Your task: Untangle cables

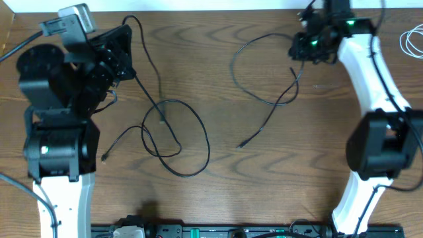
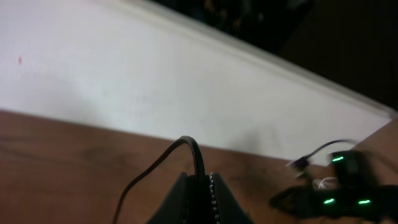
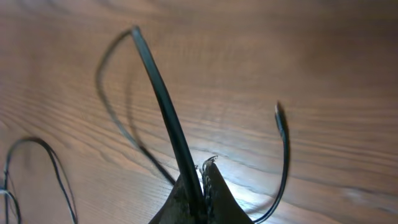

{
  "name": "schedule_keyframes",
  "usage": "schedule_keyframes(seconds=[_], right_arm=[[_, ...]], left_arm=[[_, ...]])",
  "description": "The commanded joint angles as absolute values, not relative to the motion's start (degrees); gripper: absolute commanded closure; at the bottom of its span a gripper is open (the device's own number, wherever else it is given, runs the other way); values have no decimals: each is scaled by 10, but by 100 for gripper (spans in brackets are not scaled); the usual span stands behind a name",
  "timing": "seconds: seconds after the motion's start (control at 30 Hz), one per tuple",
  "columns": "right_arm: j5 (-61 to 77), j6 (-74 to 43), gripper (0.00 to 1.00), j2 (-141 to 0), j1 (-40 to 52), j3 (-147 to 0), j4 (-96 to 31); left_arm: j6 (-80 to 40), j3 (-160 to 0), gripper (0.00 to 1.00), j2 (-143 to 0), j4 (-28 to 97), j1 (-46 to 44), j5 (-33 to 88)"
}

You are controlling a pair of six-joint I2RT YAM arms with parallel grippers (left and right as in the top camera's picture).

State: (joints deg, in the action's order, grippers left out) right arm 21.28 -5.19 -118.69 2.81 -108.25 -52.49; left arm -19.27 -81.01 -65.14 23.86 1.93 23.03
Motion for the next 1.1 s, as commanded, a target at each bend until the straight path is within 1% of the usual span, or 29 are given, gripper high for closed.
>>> schedule_keyframes(seconds=[0.0, 0.23, 0.4, 0.53, 0.7, 0.87, 1.07], right_arm=[[208, -40, 99, -1087, -4, -1105, -515], [131, -53, 99, -959, -98, -1110, -502], [128, -74, 99, -890, -207, -1110, -501], [132, -79, 99, -864, -294, -1110, -490], [132, -76, 99, -877, -369, -1110, -463], [126, -77, 99, -922, -407, -1110, -375], [11, -77, 99, -986, -413, -1110, -302]], left_arm=[[-183, -816, 93, -671, 249, 6, 238], [-183, -816, 93, -710, 264, -15, 246], [-183, -816, 93, -726, 265, -28, 246], [-183, -816, 93, -733, 265, -30, 246], [-183, -816, 92, -734, 265, -30, 246], [-183, -816, 93, -735, 265, -30, 246], [-183, -816, 93, -744, 266, -30, 246]])
